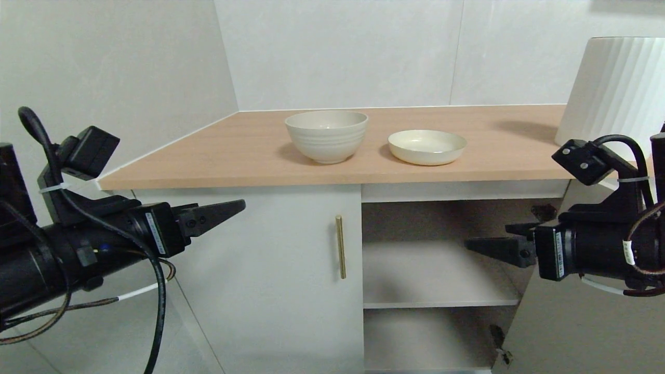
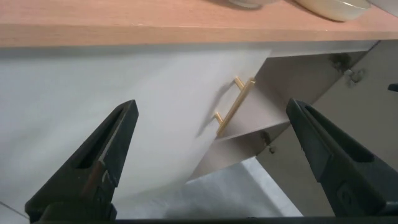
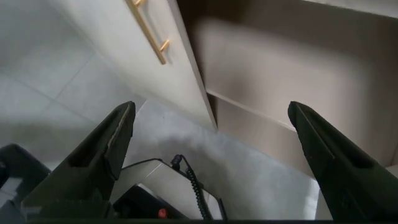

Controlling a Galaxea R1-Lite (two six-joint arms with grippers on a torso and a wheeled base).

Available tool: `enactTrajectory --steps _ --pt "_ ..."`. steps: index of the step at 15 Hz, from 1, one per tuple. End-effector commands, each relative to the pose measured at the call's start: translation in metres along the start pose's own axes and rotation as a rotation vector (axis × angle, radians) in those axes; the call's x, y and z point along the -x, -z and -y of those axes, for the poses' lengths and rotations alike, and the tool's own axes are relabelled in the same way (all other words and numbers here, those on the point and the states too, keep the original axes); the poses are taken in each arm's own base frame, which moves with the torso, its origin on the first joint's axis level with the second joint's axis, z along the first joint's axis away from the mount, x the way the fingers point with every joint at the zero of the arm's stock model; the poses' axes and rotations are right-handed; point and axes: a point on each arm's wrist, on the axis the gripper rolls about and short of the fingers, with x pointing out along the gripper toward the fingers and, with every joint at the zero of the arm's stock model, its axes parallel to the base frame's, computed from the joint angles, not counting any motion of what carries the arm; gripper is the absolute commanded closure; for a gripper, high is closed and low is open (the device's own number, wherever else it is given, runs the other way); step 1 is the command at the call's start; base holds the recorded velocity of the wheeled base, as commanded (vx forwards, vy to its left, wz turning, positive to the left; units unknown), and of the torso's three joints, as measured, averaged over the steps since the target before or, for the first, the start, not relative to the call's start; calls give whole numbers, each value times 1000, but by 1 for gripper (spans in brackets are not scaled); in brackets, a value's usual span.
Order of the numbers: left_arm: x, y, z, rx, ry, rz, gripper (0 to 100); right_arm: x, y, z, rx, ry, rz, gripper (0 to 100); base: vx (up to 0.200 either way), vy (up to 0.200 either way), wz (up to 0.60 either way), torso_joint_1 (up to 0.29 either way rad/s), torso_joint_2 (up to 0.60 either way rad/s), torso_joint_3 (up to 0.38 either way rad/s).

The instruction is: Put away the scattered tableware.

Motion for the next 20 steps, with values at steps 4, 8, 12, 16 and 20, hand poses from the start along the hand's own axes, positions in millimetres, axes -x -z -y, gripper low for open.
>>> enactTrajectory --steps 4,8,12,16,20 --pt "-3 2 -1 3 -3 -12 0 -1 0 0 0 -1 -4 0 0 0 0 0 0 0" --pt "-6 4 -2 5 -4 -23 0 -3 1 1 -1 1 -6 0 0 0 0 76 -238 -248" --pt "-12 8 -5 12 -13 -54 0 -4 1 1 -4 2 -12 0 0 0 0 128 -508 -299" --pt "-20 13 -8 19 -23 -82 0 -10 3 2 -7 7 -30 0 0 0 0 178 -471 -304" --pt "-22 14 -9 21 -25 -89 0 -13 4 3 -8 7 -38 0 0 0 0 193 -482 -285"
